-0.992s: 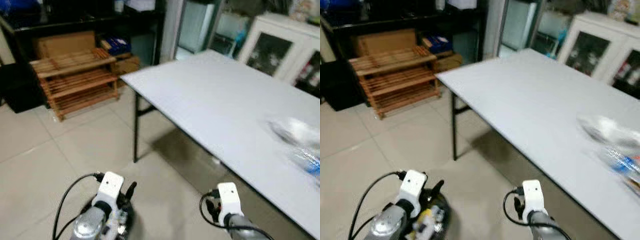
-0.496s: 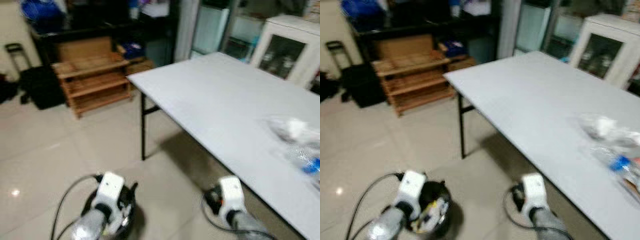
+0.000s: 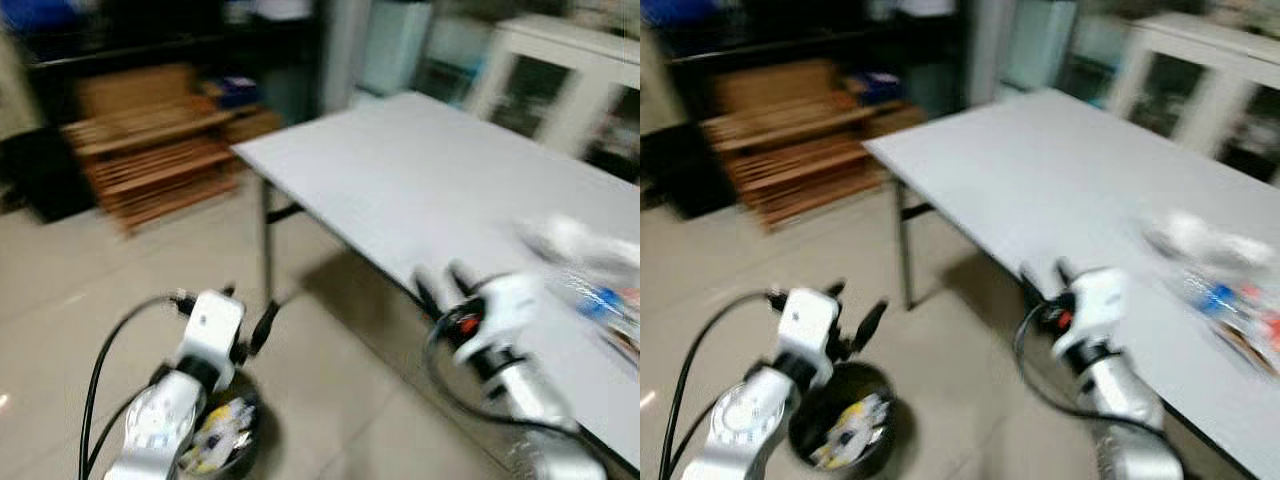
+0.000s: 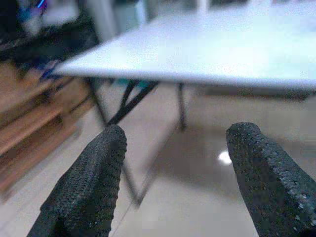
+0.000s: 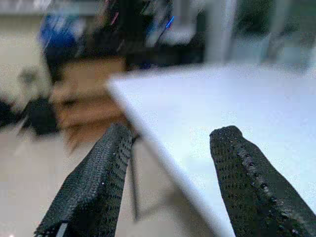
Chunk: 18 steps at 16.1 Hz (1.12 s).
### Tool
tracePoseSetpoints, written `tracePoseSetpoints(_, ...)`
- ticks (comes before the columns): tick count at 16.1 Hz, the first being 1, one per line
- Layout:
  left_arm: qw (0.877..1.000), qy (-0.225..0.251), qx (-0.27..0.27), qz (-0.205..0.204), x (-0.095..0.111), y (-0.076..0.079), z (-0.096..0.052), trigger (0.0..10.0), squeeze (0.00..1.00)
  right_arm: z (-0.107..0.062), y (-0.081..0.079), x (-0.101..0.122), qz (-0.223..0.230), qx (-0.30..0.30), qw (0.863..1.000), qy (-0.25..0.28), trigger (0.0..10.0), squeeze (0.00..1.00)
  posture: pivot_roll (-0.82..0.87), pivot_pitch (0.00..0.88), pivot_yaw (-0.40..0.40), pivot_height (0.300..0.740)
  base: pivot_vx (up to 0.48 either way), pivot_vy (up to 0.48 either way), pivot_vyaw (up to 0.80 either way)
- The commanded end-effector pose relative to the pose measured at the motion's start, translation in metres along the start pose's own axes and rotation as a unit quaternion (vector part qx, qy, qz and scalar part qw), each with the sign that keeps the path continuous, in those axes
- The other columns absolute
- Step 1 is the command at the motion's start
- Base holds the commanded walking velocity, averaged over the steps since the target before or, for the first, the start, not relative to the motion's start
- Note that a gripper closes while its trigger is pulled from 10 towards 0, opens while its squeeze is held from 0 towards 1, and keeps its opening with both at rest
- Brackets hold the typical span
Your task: Picking trash to rubbish bin
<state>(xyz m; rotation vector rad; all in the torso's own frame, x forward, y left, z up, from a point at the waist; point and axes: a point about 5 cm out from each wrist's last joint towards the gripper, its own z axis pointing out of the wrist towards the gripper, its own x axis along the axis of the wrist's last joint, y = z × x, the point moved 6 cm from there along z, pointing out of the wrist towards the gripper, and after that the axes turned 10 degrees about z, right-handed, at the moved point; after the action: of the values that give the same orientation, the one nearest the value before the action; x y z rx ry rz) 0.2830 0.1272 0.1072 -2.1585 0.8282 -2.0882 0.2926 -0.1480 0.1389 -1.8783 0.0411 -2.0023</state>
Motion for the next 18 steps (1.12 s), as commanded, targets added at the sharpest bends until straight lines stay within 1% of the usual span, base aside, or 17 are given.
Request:
tracePoseSetpoints(1,0.999,0.027,-0.007,0.016,0.022,-0.001,0.006,10.0,0.00,0.001,0.010,0.032,-0.002,-0.028,0.998,0.060,10.0,0.00,-0.02,0.000,-0.047,0.740,0.000,0.000,-0.80)
tracePoseSetpoints(2,0.999,0.031,-0.003,0.027,0.031,-0.005,0.010,10.0,0.00,0.002,0.015,0.042,-0.005,-0.048,0.996,0.079,10.0,0.00,-0.02,0.000,-0.044,0.740,0.000,0.000,-0.80)
tracePoseSetpoints(3,0.999,0.032,-0.001,0.029,0.034,-0.007,0.012,10.0,0.00,0.003,0.018,0.045,-0.007,-0.058,0.995,0.084,10.0,0.00,-0.02,0.000,-0.044,0.740,0.000,0.000,-0.80)
tracePoseSetpoints(5,0.998,0.048,0.003,0.032,0.049,-0.015,0.021,10.0,0.00,0.004,0.035,0.049,-0.031,-0.115,0.989,0.084,10.0,0.00,-0.03,0.000,-0.031,0.740,0.000,0.000,-0.80)
tracePoseSetpoints(6,0.998,0.051,0.003,0.037,0.054,-0.016,0.027,10.0,0.00,0.003,0.048,0.041,-0.044,-0.154,0.985,0.062,10.0,0.00,-0.03,0.000,-0.026,0.740,0.000,0.000,-0.80)
tracePoseSetpoints(7,0.998,0.049,-0.003,0.051,0.054,-0.014,0.032,10.0,0.00,-0.002,0.061,0.028,-0.060,-0.191,0.979,0.026,10.0,0.00,-0.04,0.000,-0.008,0.740,0.000,0.000,-0.80)
tracePoseSetpoints(8,0.997,0.045,-0.007,0.061,0.052,-0.013,0.035,10.0,0.00,-0.006,0.068,0.018,-0.069,-0.213,0.975,0.001,10.0,0.00,-0.04,0.000,-0.008,0.740,0.000,0.000,-0.80)
tracePoseSetpoints(9,0.998,0.034,-0.018,0.054,0.048,-0.008,0.037,10.0,0.00,-0.012,0.075,0.006,-0.074,-0.233,0.969,-0.027,10.0,0.00,-0.05,0.000,0.005,0.740,0.000,0.000,-0.80)
tracePoseSetpoints(10,0.998,0.025,-0.041,0.040,0.045,0.004,0.039,10.0,0.00,-0.024,0.080,-0.013,-0.064,-0.255,0.963,-0.065,10.0,0.00,-0.06,0.000,0.022,0.740,0.000,0.000,-0.80)
tracePoseSetpoints(11,0.998,0.027,-0.046,0.025,0.047,0.009,0.042,10.0,0.00,-0.032,0.080,-0.023,-0.050,-0.267,0.959,-0.081,10.0,0.00,-0.07,0.000,0.030,0.740,0.000,0.000,-0.80)
tracePoseSetpoints(13,0.999,0.033,-0.031,0.018,0.048,0.005,0.045,10.0,0.00,-0.035,0.080,-0.029,-0.043,-0.271,0.958,-0.088,10.0,0.00,-0.08,0.000,0.041,0.740,0.000,0.000,-0.80)
tracePoseSetpoints(14,0.999,0.042,-0.014,0.020,0.047,0.000,0.046,10.0,0.00,-0.037,0.078,-0.031,-0.043,-0.274,0.957,-0.089,10.0,0.00,-0.08,0.000,0.045,0.740,0.000,0.000,-0.80)
tracePoseSetpoints(16,0.999,0.034,-0.012,0.015,0.040,0.000,0.045,10.0,0.00,-0.038,0.077,-0.031,-0.045,-0.279,0.955,-0.089,10.0,0.00,-0.08,0.000,0.043,0.740,0.000,0.000,-0.80)
tracePoseSetpoints(17,1.000,0.022,-0.014,0.012,0.032,0.001,0.043,10.0,0.00,-0.037,0.075,-0.029,-0.051,-0.281,0.954,-0.086,10.0,0.00,-0.08,0.000,0.036,0.740,0.000,0.000,-0.80)
tracePoseSetpoints(18,1.000,0.014,-0.011,-0.003,0.028,-0.001,0.040,10.0,0.00,-0.033,0.071,-0.024,-0.058,-0.272,0.957,-0.076,10.0,0.00,-0.08,0.000,0.026,0.740,0.000,0.000,-0.80)
